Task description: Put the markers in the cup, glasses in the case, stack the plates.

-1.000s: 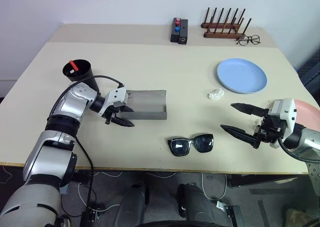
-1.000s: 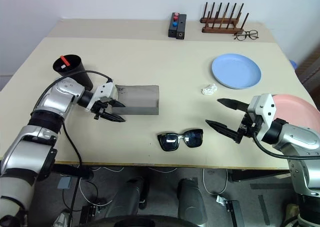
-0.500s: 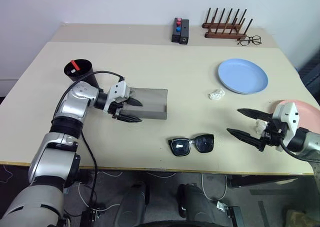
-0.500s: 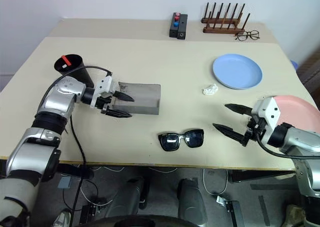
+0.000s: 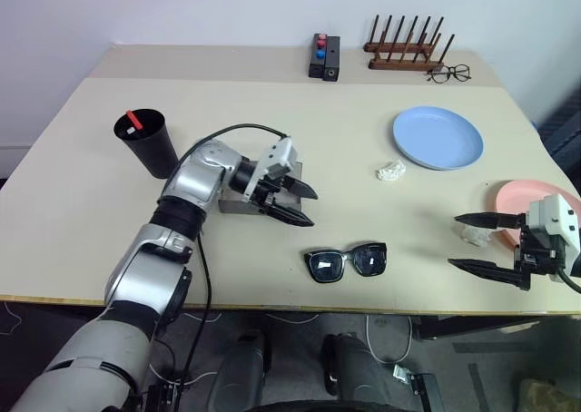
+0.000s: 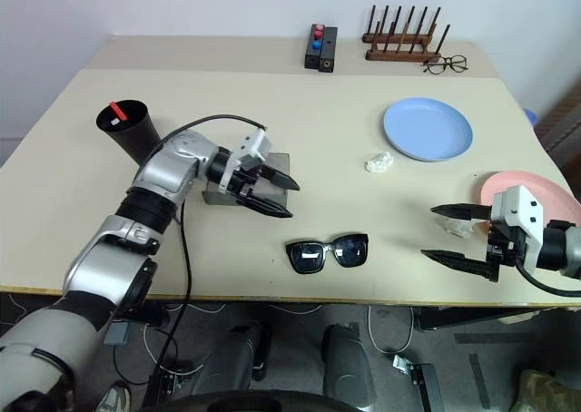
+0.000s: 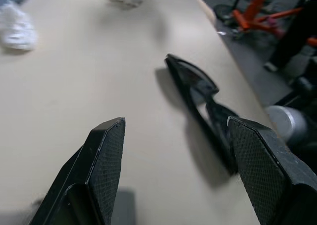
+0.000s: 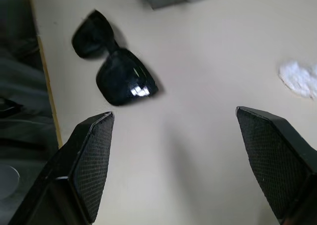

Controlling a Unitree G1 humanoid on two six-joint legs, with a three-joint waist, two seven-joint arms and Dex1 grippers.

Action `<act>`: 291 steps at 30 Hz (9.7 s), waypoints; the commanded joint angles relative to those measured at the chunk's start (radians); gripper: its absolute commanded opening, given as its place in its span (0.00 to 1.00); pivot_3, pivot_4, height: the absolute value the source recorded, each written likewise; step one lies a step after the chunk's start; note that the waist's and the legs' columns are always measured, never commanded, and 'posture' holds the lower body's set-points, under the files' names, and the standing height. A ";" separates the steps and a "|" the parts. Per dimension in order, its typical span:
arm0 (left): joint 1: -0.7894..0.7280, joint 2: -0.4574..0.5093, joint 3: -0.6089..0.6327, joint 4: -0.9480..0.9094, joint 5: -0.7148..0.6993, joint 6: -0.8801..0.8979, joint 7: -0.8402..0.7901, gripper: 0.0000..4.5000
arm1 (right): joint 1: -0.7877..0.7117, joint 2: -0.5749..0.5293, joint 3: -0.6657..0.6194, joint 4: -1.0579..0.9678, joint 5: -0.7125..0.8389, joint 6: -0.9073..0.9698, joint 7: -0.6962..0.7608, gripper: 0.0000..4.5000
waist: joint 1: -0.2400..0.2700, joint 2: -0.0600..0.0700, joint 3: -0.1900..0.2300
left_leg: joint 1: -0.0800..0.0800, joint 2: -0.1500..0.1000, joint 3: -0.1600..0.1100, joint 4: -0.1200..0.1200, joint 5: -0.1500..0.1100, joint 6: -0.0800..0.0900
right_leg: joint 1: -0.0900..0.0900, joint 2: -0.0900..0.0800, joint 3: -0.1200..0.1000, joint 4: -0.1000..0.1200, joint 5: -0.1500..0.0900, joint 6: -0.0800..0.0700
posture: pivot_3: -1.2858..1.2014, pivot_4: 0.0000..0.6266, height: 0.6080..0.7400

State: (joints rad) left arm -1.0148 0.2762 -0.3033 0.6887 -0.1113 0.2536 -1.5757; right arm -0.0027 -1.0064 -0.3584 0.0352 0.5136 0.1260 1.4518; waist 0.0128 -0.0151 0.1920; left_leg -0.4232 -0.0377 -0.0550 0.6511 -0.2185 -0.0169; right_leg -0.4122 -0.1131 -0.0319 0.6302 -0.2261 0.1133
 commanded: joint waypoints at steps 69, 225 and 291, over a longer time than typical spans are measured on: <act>-0.074 -0.068 -0.354 -0.134 0.107 0.286 -0.024 0.01 | -0.100 0.063 0.092 -0.159 0.006 0.045 -0.102 0.90 | 0.000 0.002 0.000 | 0.000 0.000 -0.003 0.000 0.000 0.000 | 0.000 -0.003 0.000 0.000 -0.003 -0.002 | 0.52 0.24 1.00; 0.182 0.324 0.059 -0.332 0.153 0.141 0.357 0.01 | -0.055 0.202 -0.014 -0.126 0.045 0.084 -0.381 0.90 | 0.002 0.002 0.000 | 0.006 0.000 -0.003 -0.001 -0.001 0.001 | 0.005 -0.003 0.002 0.000 -0.002 0.000 | 0.52 0.24 1.00; 0.056 -0.161 -0.023 -0.318 0.012 0.099 0.580 0.99 | 0.066 0.024 -0.180 0.456 -0.106 -0.006 -0.366 0.90 | -0.001 0.003 0.000 | 0.003 -0.002 0.002 -0.001 -0.001 0.002 | 0.003 -0.003 0.002 -0.002 0.000 0.004 | 0.52 0.24 1.00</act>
State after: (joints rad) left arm -0.9500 0.1186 -0.3300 0.4080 -0.0978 0.3650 -0.9985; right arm 0.0757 -0.9875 -0.5417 0.5011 0.4130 0.1394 1.0877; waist 0.0116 -0.0121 0.1922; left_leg -0.4201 -0.0400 -0.0532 0.6505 -0.2195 -0.0154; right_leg -0.4088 -0.1164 -0.0303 0.6286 -0.2265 0.1175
